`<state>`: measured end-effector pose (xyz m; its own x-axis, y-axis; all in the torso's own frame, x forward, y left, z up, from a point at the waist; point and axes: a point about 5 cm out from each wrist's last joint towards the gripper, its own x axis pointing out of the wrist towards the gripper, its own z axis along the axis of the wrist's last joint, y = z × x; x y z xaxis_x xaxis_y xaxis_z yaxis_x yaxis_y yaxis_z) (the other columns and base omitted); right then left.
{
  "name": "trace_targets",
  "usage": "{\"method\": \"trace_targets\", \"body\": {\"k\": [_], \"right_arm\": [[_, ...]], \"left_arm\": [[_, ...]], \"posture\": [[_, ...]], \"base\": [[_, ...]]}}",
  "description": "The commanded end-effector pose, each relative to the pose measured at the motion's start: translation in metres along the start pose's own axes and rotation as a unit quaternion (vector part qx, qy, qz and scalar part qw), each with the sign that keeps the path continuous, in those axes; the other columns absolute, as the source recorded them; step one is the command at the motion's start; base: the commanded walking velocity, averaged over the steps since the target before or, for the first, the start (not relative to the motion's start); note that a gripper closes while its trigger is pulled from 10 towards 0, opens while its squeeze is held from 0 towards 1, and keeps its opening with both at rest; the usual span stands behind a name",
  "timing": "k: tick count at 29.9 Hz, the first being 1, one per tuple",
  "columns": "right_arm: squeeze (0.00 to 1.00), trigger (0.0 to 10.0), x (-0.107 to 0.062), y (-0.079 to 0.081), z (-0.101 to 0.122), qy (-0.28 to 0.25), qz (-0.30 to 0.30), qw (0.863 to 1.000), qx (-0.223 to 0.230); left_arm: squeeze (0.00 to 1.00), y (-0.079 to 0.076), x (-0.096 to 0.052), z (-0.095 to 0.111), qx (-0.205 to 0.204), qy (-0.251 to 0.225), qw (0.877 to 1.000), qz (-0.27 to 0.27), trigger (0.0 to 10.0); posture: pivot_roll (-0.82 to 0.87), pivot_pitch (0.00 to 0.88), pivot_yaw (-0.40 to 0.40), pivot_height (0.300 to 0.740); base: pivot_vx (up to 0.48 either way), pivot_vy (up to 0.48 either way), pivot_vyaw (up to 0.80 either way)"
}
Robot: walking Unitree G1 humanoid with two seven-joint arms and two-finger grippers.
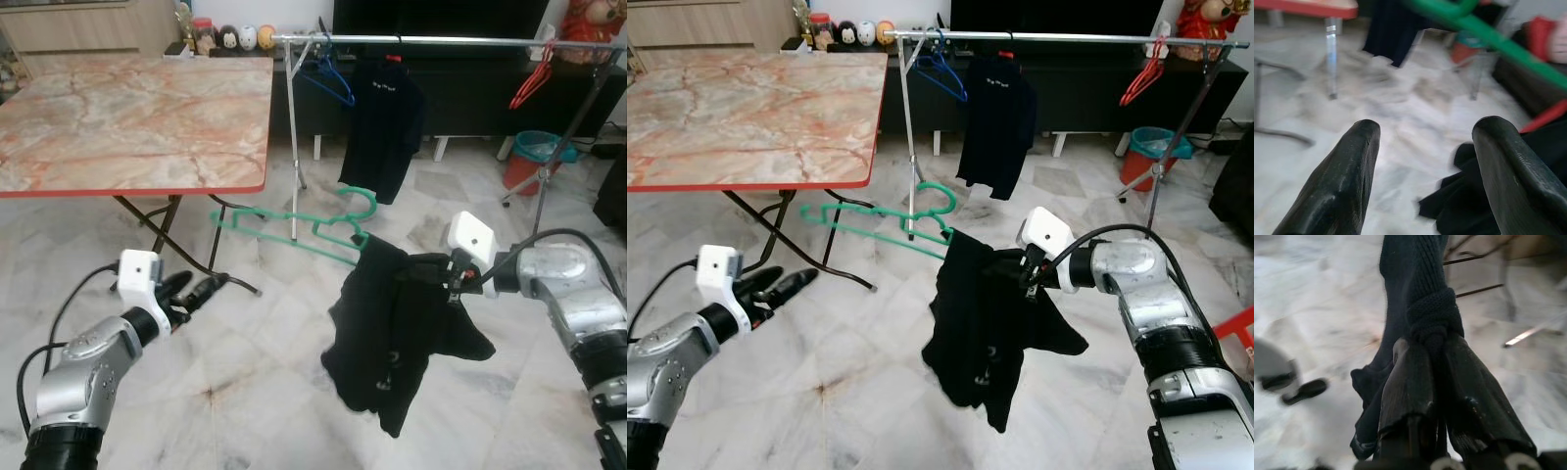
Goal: Hang hanger
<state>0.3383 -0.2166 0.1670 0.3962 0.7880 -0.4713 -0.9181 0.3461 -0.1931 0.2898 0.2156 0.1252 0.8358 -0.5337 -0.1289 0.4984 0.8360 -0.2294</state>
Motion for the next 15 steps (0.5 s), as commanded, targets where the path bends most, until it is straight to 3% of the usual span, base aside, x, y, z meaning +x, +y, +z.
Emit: {"method": "trace_targets", "body": {"k": [1,4,6,9,15], "right_arm": [[0.00,10.0,-0.011,-0.007,0.011,-0.005,0.011,1.000,-0.024],[0.00,10.0,-0.018,-0.012,0.024,-0.031,0.061,0.997,-0.019],[0.00,10.0,-0.018,-0.012,0.027,-0.037,0.071,0.997,-0.020],[0.00,10.0,-0.017,-0.012,0.034,-0.051,0.091,0.994,-0.024],[0.00,10.0,-0.011,-0.010,0.052,-0.097,0.146,0.984,-0.033]], "left_arm": [[0.00,-0.009,-0.001,0.004,0.003,-0.001,0.999,-0.043,10.0],[0.00,-0.020,-0.010,0.005,-0.018,-0.010,0.995,-0.101,10.0],[0.00,-0.022,-0.011,0.005,-0.022,-0.012,0.993,-0.112,10.0],[0.00,-0.037,-0.015,0.007,-0.030,-0.017,0.985,-0.168,10.0],[0.00,-0.059,-0.014,0.006,-0.017,0.005,0.971,-0.237,10.0]], "posture": [[0.08,0.000,-0.013,0.740],[0.09,0.000,-0.025,0.740],[0.09,0.000,-0.025,0.740],[0.09,0.000,-0.030,0.740],[0.09,0.000,-0.034,0.740]], "base": [[0.000,0.000,0.00],[0.000,0.000,0.00],[0.000,0.000,0.00],[0.000,0.000,0.00],[0.000,0.000,0.00]]}}
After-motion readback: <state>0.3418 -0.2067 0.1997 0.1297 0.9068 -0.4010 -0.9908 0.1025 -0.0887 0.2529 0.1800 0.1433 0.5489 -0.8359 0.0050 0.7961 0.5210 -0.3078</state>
